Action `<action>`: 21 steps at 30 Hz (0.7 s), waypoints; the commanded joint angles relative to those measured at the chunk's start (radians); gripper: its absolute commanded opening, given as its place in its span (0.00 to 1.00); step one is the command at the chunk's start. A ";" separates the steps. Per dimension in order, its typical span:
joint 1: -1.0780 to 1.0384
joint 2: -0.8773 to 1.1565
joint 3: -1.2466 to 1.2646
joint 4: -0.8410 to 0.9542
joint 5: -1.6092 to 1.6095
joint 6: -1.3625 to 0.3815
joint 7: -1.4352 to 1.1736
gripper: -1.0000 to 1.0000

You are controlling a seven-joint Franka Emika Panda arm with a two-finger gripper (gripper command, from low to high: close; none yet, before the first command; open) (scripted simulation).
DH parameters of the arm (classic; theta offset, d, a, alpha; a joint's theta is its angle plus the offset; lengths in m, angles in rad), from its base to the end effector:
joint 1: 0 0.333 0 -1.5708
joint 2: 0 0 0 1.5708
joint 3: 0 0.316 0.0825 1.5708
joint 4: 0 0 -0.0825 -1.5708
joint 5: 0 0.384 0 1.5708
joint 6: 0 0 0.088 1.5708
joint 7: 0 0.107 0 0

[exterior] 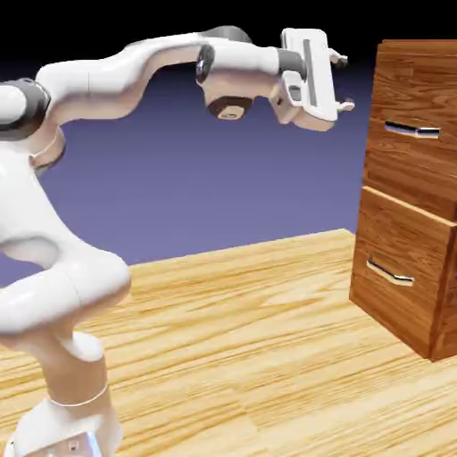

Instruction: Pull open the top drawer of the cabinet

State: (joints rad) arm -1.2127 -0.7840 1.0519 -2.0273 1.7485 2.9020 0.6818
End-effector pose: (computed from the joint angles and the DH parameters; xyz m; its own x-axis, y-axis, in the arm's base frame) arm 0.4812 0.0450 0.6798 -0.1258 -0.9700 -0.2080 -0.0829 0.2192 -0.9722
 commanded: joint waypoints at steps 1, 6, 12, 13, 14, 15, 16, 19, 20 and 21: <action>-0.031 -0.005 0.026 0.019 0.044 -0.003 -0.001 0.50; -0.183 -0.032 0.157 0.117 0.261 -0.020 -0.009 0.50; -0.366 -0.064 0.314 0.234 0.522 -0.040 -0.018 0.50; -0.396 -0.069 0.340 0.253 0.565 -0.044 -0.019 0.50; -0.426 -0.075 0.366 0.273 0.609 -0.047 -0.021 0.50; -0.457 -0.080 0.392 0.292 0.652 -0.050 -0.022 0.50; -0.487 -0.085 0.419 0.311 0.696 -0.054 -0.024 0.50; -0.579 -0.101 0.497 0.370 0.826 -0.064 -0.028 0.50; -0.585 -0.102 0.502 0.374 0.835 -0.064 -0.028 0.50; -0.585 -0.102 0.502 0.374 0.835 -0.064 -0.028 0.50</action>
State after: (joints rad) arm -1.7972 -0.8862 1.5539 -1.6538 2.5831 2.8375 0.6535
